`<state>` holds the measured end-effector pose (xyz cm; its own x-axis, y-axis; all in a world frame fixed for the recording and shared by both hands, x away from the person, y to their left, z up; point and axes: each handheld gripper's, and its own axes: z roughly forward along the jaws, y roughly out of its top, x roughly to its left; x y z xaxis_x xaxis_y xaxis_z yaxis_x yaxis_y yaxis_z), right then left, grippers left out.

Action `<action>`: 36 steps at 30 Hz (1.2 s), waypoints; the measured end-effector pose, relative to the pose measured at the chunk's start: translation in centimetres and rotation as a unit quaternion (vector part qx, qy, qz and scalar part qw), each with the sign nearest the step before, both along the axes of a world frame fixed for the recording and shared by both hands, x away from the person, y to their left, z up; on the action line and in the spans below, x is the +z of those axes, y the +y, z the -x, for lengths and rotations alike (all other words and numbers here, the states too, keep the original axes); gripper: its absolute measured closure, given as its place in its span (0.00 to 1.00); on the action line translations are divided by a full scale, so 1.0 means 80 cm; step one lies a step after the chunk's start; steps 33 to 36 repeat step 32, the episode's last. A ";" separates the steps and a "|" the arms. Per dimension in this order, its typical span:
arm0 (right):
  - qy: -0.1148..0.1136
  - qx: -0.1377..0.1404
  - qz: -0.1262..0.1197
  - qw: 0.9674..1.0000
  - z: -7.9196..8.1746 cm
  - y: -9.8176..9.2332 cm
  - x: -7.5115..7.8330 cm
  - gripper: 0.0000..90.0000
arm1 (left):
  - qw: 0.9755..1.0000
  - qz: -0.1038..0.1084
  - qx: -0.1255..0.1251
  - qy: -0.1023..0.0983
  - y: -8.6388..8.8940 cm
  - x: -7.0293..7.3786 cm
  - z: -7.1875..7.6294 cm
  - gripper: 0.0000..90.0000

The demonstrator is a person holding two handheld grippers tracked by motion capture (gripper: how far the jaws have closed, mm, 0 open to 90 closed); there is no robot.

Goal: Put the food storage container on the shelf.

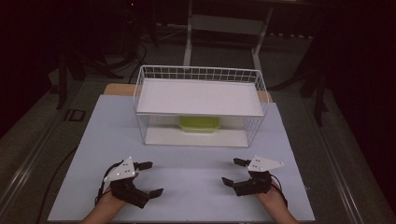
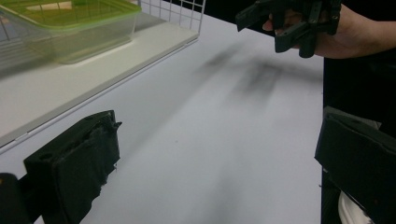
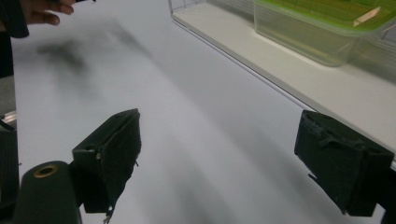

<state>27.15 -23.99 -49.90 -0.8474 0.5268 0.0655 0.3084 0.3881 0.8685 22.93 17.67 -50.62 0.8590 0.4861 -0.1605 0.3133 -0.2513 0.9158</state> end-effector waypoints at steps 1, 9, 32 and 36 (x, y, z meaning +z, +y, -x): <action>0.003 0.001 -0.003 1.000 -0.001 0.000 -0.001 0.16 | 1.000 -0.001 -0.001 0.001 -0.001 0.000 0.000 0.00; 0.010 0.001 -0.001 1.000 -0.006 0.000 -0.007 0.16 | 1.000 -0.002 -0.003 0.007 -0.003 -0.005 -0.002 0.00; 0.013 -0.003 -0.004 1.000 -0.008 -0.003 -0.005 0.17 | 1.000 0.007 0.008 0.006 -0.002 -0.008 -0.006 0.00; 0.013 -0.003 -0.004 1.000 -0.008 -0.003 -0.005 0.17 | 1.000 0.007 0.008 0.006 -0.002 -0.008 -0.006 0.00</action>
